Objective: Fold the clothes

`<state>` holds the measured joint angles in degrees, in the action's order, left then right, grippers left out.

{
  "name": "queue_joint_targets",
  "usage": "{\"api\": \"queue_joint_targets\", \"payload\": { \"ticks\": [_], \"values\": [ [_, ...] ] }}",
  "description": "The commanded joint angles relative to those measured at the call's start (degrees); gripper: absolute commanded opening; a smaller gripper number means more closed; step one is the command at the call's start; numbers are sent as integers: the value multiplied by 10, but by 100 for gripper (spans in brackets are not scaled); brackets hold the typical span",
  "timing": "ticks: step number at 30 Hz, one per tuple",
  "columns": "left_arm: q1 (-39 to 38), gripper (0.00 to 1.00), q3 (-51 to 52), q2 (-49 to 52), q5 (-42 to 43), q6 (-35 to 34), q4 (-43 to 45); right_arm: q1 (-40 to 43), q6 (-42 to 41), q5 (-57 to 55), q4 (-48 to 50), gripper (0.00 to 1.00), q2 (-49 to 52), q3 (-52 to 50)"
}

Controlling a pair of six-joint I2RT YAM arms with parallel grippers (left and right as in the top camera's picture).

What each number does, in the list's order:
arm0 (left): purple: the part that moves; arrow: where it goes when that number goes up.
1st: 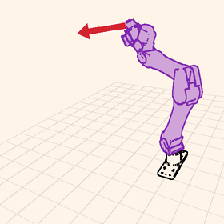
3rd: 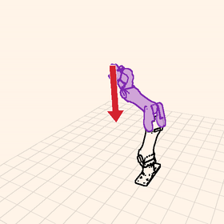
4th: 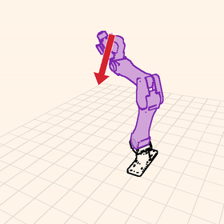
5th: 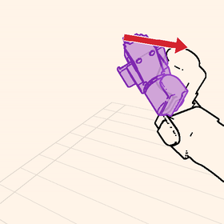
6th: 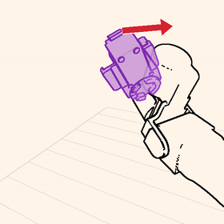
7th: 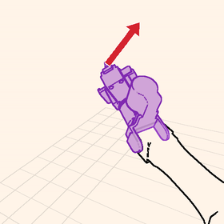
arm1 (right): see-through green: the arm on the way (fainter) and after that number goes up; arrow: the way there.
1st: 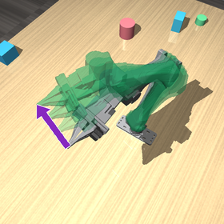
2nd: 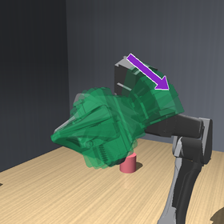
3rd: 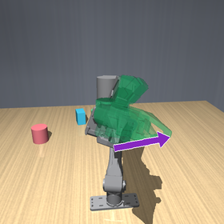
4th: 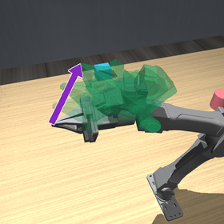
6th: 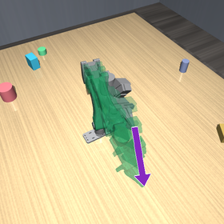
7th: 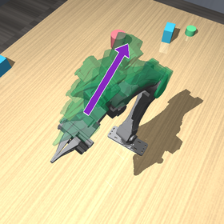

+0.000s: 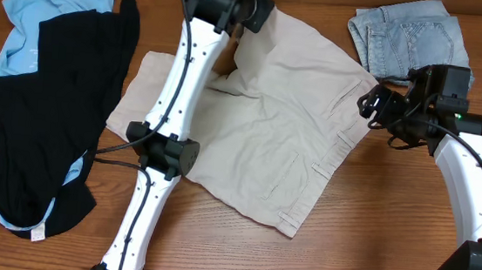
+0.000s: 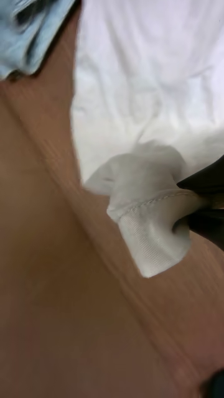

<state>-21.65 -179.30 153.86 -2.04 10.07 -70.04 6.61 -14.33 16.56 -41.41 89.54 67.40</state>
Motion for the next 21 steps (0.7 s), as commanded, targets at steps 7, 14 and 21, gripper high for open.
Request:
{"api": "queue_joint_targets", "payload": {
  "ticks": [7,14,21],
  "values": [
    [42,4,4,-14,-42,41,122,-2,9,2,-8,95,1,4],
    [92,4,98,-14,21,60,108,-2,9,2,-12,95,1,4],
    [131,12,131,-14,-38,-7,-85,-2,9,2,-14,95,1,4]
  ]
}}
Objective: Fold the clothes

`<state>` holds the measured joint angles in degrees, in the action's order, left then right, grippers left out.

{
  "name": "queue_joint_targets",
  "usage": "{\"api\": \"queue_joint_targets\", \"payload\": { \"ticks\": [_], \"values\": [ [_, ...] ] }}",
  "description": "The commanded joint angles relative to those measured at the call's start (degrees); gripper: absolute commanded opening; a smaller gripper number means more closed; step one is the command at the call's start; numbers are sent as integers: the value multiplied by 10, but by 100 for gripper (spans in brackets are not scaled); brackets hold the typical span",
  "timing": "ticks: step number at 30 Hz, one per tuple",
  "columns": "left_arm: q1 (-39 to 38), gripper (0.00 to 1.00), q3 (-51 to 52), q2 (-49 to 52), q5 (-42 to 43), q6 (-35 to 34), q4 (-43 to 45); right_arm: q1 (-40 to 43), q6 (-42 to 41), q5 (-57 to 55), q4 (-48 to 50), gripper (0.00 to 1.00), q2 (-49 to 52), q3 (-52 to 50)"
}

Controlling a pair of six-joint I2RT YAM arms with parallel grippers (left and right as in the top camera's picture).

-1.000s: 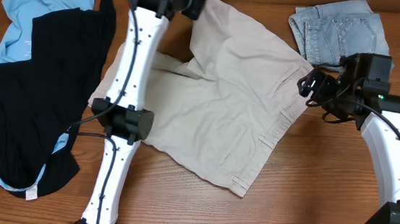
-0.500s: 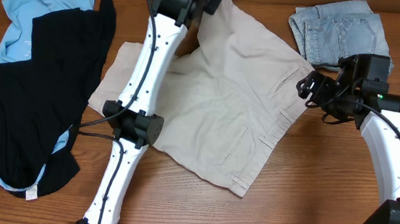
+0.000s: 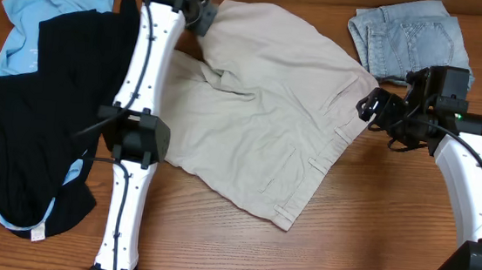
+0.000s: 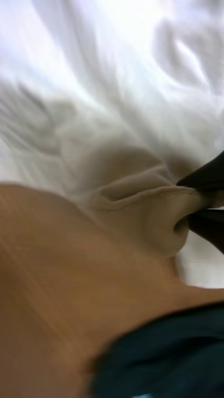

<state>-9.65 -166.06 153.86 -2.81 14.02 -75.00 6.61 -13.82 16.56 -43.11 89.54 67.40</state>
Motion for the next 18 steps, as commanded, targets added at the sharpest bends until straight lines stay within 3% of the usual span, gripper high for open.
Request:
{"api": "queue_joint_targets", "payload": {
  "ticks": [1,3,4,9,18],
  "values": [
    [16,17,-2,-14,-31,-59,-54,-2,4,2,3,95,1,4],
    [24,37,-2,-14,-27,-86,-93,-2,4,3,1,95,1,4],
    [26,52,-2,-14,-21,-91,-110,-2,4,3,-1,95,1,4],
    [29,97,-9,-18,-3,-105,-153,-2,9,22,-12,95,-1,5],
    [29,100,-83,-124,9,-160,-216,-3,13,46,-75,91,-115,6]
  ]
}}
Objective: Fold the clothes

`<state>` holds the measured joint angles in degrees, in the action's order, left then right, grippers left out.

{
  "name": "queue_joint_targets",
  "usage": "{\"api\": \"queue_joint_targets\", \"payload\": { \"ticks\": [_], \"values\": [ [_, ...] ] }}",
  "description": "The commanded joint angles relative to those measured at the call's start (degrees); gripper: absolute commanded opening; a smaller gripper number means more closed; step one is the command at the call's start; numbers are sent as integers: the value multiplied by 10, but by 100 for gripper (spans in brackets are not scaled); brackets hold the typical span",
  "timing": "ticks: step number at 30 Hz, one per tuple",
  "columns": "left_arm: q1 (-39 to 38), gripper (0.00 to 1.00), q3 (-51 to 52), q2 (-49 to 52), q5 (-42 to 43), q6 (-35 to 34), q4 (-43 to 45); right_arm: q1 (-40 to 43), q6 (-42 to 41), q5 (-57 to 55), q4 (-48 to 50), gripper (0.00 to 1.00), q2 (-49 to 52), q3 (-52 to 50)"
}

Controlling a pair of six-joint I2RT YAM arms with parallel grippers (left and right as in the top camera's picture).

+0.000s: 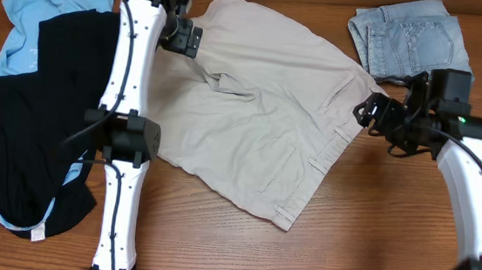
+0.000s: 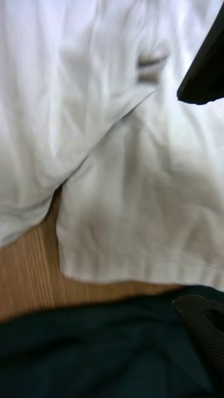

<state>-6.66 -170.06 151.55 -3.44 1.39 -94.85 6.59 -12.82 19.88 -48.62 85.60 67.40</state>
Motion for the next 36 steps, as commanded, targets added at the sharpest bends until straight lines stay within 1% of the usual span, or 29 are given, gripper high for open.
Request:
{"api": "queue_joint_targets", "payload": {
  "ticks": [1,3,6,10,14,15,18,22,26,29,33,34,36],
  "values": [
    [-1,100,-44,-120,21,-34,-20,-6,-2,12,-38,90,-95,5],
    [-1,100,-43,-163,48,-36,-20,-25,-10,7,-87,89,-137,5],
    [-4,100,-37,-199,50,-49,-20,-72,-61,-45,-132,89,-167,2],
    [-5,100,16,-239,29,-66,-20,-158,-136,-89,-149,93,-183,-21],
    [6,100,129,-278,-1,-90,-20,-266,-221,-125,-129,95,-176,-81],
    [15,100,192,-292,-14,-96,-19,-310,-252,-130,-106,96,-169,-115],
    [30,100,255,-294,-32,-98,-15,-361,-293,-126,-69,96,-153,-166],
    [41,100,328,-293,-36,-97,49,-402,-305,-111,-17,96,-116,-217],
    [42,100,385,-292,-33,-98,119,-419,-305,-90,19,96,-71,-243],
    [41,100,418,-291,-31,-97,153,-424,-305,-89,31,95,-34,-247],
    [41,100,449,-290,-31,-95,174,-433,-305,-75,55,84,2,-247],
    [41,100,456,-290,-31,-96,176,-442,-305,-71,67,78,14,-247],
    [41,100,458,-290,-29,-96,175,-452,-305,-72,72,71,21,-247]
  ]
}}
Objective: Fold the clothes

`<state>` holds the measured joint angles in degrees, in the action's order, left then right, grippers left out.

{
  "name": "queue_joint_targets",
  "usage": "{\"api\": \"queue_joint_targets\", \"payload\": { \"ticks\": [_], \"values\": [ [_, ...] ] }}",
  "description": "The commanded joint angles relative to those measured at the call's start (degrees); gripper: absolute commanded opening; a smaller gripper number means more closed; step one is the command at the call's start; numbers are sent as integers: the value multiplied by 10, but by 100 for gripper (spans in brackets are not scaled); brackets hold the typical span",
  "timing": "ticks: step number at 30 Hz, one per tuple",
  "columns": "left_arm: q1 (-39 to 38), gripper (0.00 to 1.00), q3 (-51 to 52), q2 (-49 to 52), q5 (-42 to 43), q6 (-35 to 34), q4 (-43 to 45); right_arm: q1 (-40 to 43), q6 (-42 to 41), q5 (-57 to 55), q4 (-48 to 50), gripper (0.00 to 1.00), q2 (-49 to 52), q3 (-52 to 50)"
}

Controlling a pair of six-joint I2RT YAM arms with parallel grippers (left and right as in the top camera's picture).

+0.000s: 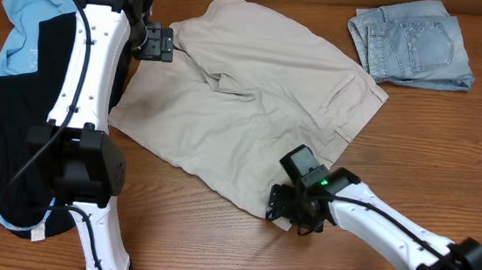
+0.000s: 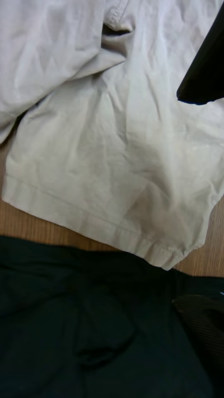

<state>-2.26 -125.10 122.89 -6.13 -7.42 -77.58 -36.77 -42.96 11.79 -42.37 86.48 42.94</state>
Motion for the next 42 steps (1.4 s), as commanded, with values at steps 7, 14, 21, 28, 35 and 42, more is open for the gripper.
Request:
{"api": "queue_joint_targets", "payload": {
  "ticks": [7,14,21,28,35,42],
  "values": [
    [-4,100,8,-4,19,-8,-10,-20,-19,-13,-19,4,14,-2],
    [-4,100,8,-4,34,-7,-24,53,-33,-13,-186,4,-69,-1],
    [-4,100,8,-4,34,-3,-25,136,44,81,-364,9,-218,11],
    [-12,100,10,-4,104,76,0,153,35,53,-421,76,-289,38],
    [-73,100,50,-4,202,219,137,209,61,-25,-244,95,-292,111],
    [-163,98,145,-4,201,318,214,230,75,-83,-156,95,-286,111]
  ]
}}
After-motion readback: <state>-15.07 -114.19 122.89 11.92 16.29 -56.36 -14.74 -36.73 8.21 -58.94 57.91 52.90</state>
